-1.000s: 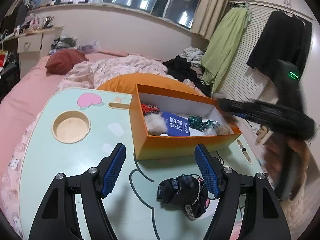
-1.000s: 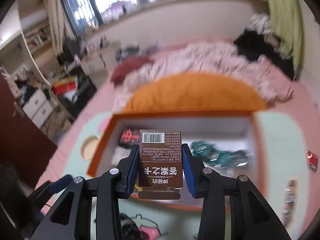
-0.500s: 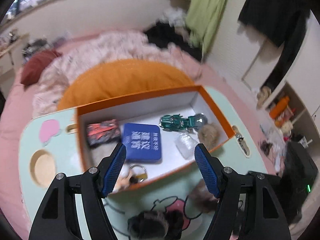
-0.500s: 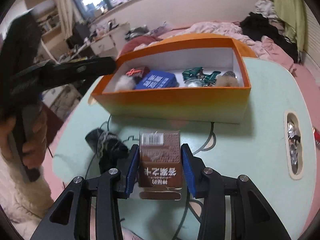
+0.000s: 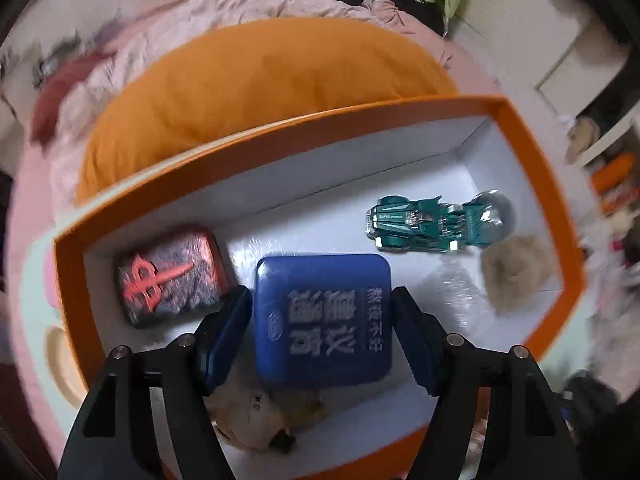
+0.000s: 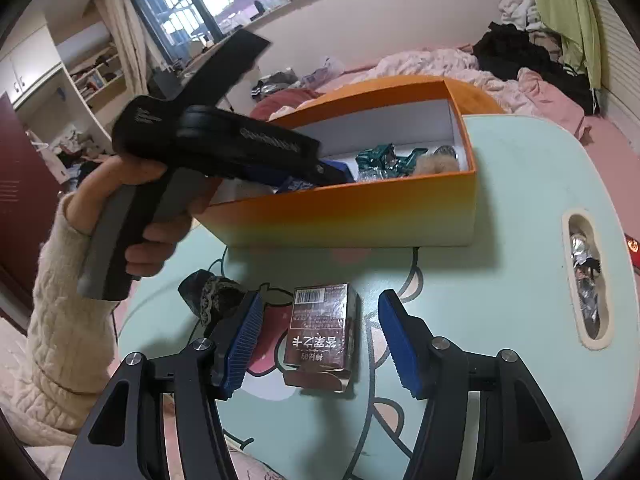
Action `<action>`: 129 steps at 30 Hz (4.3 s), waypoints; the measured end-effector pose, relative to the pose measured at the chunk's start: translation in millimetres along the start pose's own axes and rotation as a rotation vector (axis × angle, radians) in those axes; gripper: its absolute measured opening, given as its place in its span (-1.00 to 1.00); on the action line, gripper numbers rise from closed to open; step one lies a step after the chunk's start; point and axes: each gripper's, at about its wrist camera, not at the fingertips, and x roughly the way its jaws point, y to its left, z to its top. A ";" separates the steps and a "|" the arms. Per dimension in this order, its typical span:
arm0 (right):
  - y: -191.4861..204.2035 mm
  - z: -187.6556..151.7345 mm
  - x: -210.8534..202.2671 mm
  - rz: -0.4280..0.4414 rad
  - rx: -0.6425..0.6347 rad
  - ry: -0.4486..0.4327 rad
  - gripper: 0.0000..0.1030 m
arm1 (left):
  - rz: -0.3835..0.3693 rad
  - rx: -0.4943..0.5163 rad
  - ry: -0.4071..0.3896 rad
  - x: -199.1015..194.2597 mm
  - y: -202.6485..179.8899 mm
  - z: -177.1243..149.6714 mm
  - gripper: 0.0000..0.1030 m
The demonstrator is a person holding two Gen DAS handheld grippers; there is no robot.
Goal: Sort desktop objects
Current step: 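Grasp the blue tin with the left gripper while the right sets the brown pack on the tray, then place the blue tin on the tray with the left gripper while the right grasps the green toy car, then carry the green toy car out of the box and release it with the right gripper, then grasp the clear plastic bag in the box with the left gripper and lift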
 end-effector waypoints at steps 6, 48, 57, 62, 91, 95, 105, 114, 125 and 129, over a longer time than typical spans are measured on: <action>-7.2 -2.1 2.6 0.003 0.002 0.015 0.16 | 0.016 0.011 -0.069 -1.4 -5.1 -9.5 0.30; -13.6 140.1 133.9 -0.325 -0.291 0.433 -0.30 | -0.279 -0.230 -0.415 -64.3 78.2 -146.7 0.33; -5.7 153.5 47.3 -0.087 -0.159 0.134 -0.45 | -0.283 -0.268 -0.495 -88.9 97.7 -153.5 0.33; 5.3 145.6 -31.7 0.038 -0.134 -0.045 -0.47 | -0.287 -0.274 -0.530 -100.1 98.8 -155.8 0.33; -58.2 25.4 -8.1 0.140 0.113 -0.065 0.09 | -0.210 -0.007 -0.111 -52.3 -12.5 -12.4 0.23; -61.3 22.6 -13.6 0.153 0.123 -0.059 0.10 | -0.229 -0.030 0.009 -24.9 -13.5 5.6 -0.26; -72.3 25.3 -19.4 0.153 0.169 -0.090 0.10 | -0.473 -0.113 -0.001 -13.3 12.2 -0.4 -0.52; -52.0 43.5 -30.7 0.183 0.125 -0.110 0.10 | -0.439 -0.154 -0.350 -125.7 70.8 -68.9 -0.52; 25.6 128.4 85.9 0.220 0.119 0.226 0.10 | -0.263 -0.014 -0.266 -102.9 50.5 -153.4 -0.51; 46.9 136.5 129.4 0.172 0.074 0.319 0.10 | -0.281 -0.056 -0.326 -89.7 46.5 -145.3 -0.48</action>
